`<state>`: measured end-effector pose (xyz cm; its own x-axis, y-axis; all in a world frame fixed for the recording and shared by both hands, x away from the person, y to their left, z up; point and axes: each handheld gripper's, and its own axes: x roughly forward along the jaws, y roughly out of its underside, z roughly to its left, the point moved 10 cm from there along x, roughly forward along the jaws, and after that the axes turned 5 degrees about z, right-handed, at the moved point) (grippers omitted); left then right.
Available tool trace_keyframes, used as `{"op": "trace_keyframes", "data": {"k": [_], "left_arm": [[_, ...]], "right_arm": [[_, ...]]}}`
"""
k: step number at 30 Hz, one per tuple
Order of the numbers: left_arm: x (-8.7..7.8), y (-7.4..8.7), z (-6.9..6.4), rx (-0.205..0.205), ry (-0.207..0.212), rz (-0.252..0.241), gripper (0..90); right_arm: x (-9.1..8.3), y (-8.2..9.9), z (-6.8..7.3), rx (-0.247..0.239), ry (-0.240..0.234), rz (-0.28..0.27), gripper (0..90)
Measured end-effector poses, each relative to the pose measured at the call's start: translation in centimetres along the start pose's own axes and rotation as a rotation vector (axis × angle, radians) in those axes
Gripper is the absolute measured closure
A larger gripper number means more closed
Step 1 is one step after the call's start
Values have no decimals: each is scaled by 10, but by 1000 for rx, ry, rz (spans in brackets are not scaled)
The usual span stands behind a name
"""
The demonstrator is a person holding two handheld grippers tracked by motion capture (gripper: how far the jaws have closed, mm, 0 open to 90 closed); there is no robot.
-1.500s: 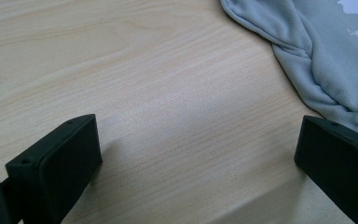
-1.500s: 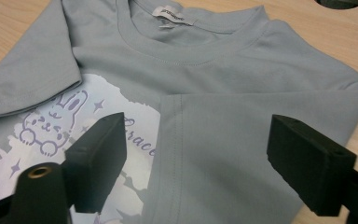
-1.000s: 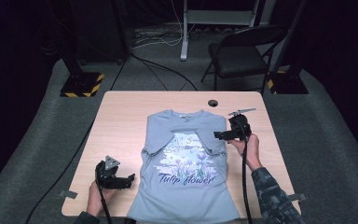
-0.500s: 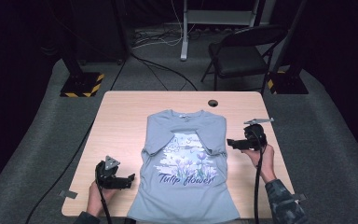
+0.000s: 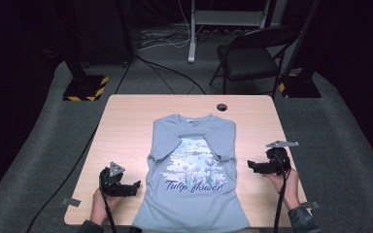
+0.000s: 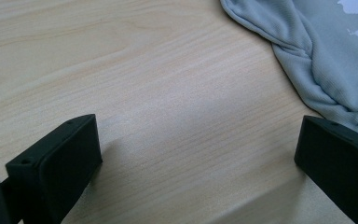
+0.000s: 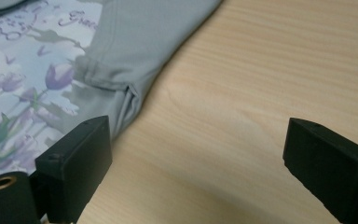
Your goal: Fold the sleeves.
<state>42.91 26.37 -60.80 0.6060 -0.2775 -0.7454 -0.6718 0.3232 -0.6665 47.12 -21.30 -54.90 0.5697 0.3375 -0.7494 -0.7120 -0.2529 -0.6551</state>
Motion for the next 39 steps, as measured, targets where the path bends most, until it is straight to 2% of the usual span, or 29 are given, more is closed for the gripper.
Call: {"op": "trace_keyframes", "data": {"k": [10, 15, 21, 26, 29, 39], "left_arm": [[0, 0, 0, 0, 0, 0, 0], [0, 0, 0, 0, 0, 0, 0], [0, 0, 0, 0, 0, 0, 0], [0, 0, 0, -1, 0, 0, 0], [0, 0, 0, 0, 0, 0, 0], [0, 0, 0, 0, 0, 0, 0]], "right_arm": [[6, 53, -11, 39, 48, 20, 67], [5, 70, -14, 52, 74, 16, 62], [-2, 80, -17, 48, 117, -7, 54], [-3, 86, -16, 18, 150, -17, 32], [-4, 88, -15, 19, 151, -36, 26], [-3, 89, -16, 19, 157, -29, 1]]}}
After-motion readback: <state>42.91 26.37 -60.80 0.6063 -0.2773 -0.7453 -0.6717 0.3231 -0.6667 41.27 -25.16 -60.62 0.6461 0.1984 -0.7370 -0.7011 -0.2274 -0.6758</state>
